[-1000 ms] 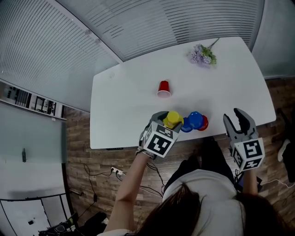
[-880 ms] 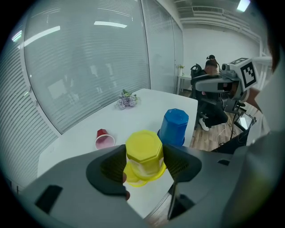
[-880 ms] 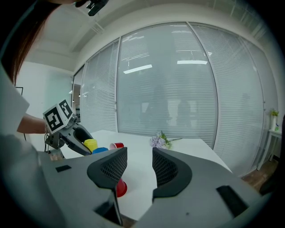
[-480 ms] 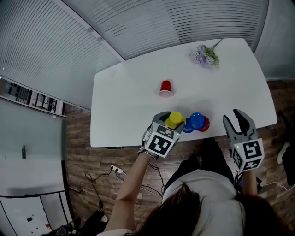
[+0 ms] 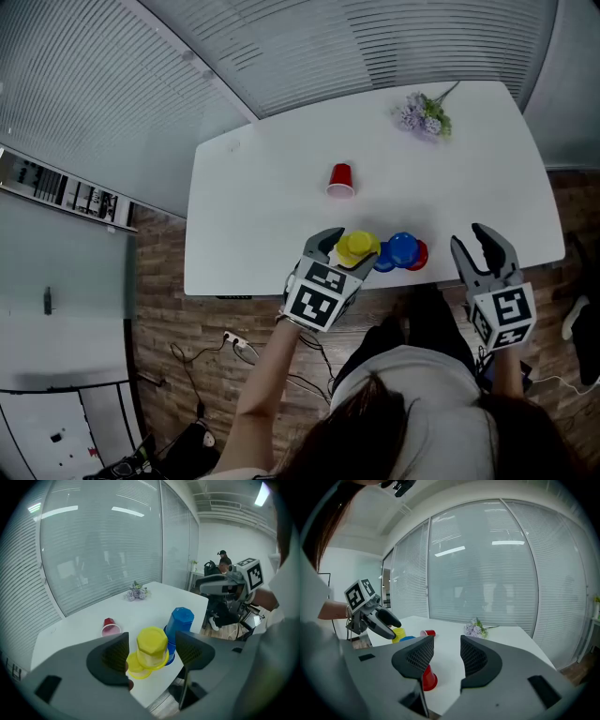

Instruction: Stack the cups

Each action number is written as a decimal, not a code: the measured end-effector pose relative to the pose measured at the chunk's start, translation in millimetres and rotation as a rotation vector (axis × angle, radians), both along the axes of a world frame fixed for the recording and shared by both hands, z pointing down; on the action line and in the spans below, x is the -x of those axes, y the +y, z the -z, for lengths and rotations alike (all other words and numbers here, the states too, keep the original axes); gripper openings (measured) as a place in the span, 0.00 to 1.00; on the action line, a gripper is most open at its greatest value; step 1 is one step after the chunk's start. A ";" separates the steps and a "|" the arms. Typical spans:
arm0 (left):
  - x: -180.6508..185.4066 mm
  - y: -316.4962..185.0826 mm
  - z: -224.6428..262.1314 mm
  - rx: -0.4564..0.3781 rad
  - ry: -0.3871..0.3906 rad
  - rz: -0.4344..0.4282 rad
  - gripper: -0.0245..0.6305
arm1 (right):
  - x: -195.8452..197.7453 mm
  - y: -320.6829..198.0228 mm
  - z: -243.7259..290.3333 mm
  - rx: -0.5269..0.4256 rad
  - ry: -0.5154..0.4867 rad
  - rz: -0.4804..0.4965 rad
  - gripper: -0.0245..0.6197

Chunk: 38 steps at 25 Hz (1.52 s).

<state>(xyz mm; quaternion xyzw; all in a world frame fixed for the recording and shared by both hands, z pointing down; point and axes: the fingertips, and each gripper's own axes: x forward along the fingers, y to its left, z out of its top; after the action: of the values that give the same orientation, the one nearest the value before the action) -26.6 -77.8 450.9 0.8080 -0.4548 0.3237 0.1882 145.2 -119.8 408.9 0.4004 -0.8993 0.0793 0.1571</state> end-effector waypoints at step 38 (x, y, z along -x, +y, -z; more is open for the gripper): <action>138.2 69.8 40.9 -0.224 0.234 0.411 0.07 | 67.6 1.5 67.7 -0.015 -0.150 -0.082 0.08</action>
<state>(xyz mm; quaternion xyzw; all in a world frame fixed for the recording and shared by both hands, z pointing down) -164.8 -8.0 409.9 0.7465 -0.6175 0.1305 0.2106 77.6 -118.3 341.3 0.4308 -0.8921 0.1086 0.0828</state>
